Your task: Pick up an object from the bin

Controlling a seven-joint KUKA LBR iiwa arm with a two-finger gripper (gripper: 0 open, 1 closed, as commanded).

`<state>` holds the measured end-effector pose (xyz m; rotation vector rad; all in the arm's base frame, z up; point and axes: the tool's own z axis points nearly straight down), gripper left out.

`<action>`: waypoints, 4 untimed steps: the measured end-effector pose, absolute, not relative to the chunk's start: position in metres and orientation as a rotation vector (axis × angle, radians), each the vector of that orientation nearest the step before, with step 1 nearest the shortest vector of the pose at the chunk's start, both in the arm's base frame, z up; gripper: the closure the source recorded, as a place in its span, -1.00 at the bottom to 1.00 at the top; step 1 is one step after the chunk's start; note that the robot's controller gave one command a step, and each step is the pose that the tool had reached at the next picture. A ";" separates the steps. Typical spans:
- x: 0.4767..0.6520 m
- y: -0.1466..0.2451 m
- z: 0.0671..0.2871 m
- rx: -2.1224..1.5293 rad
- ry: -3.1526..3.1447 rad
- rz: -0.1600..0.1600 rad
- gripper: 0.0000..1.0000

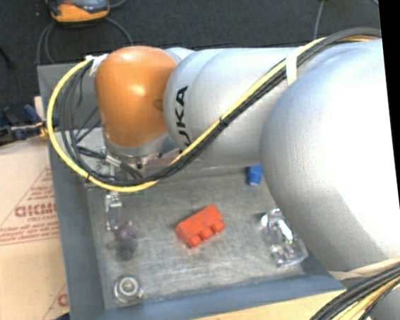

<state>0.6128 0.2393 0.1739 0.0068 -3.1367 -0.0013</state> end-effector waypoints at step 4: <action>0.589 0.201 0.102 1.260 -2.885 0.002 -1.00</action>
Offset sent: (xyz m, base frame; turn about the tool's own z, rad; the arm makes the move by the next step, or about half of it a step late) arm -0.0504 -0.0010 -0.1039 -0.4007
